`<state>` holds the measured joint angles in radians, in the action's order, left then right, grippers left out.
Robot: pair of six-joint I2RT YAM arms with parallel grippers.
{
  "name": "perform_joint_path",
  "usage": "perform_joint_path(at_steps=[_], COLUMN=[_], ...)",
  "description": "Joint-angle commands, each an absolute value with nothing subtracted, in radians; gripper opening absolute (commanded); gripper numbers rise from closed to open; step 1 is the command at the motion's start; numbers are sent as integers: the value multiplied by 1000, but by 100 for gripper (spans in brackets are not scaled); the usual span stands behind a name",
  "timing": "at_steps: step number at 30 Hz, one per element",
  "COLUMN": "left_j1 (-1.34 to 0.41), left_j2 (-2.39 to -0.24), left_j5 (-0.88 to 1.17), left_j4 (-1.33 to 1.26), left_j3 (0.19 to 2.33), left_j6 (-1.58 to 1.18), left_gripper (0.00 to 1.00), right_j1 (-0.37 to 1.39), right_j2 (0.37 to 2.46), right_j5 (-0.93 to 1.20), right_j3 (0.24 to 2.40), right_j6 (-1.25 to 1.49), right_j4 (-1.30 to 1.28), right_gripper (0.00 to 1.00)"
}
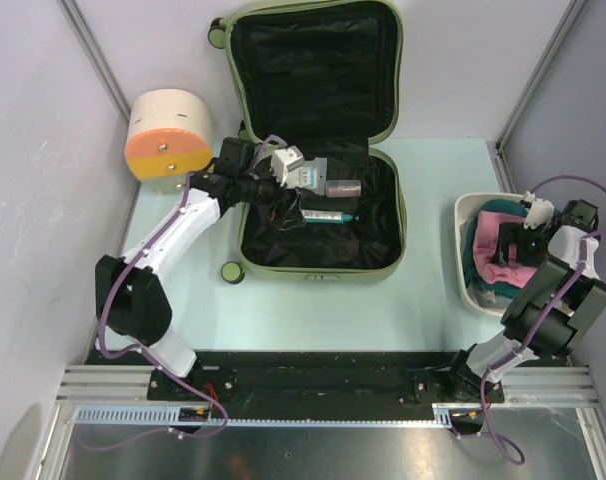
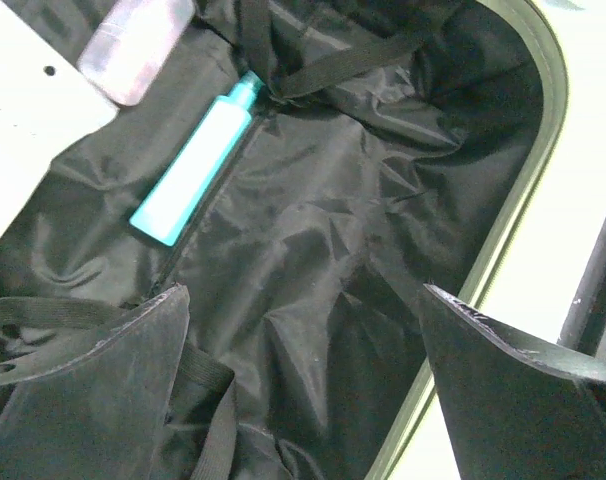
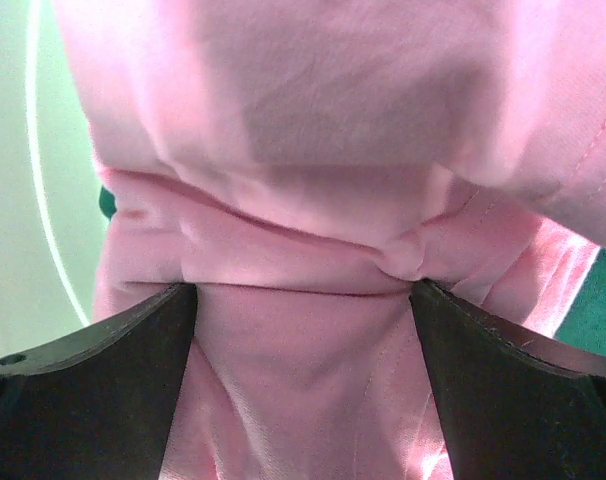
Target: Open, take out, and arrange the luggage
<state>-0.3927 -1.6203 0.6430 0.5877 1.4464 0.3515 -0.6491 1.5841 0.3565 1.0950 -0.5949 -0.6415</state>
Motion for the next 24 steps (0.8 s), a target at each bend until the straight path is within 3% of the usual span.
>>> perform_joint_path(at_steps=[1,7,13,24], left_j1=[-339,-230,-51,230], left_j2=[-1595,-1546,-1525,-1540], left_j5=[626,519,436,279], left_j4=[555,519,496,463], left_j3=[1516,1565,1617,1585], left_j6=[267,189,26,-156], left_gripper=[100,100,100,100], right_j1=[-638,-497,-281,78], right_j2=[1516,1323,1227,1426], right_j5=[388,506,489,335], right_j3=[1160,1177,1187,1252], right_j6=[-683,-614,-456,-223], right_j4=[-705,-729,-594,-339], right_gripper=[93,93,95,94])
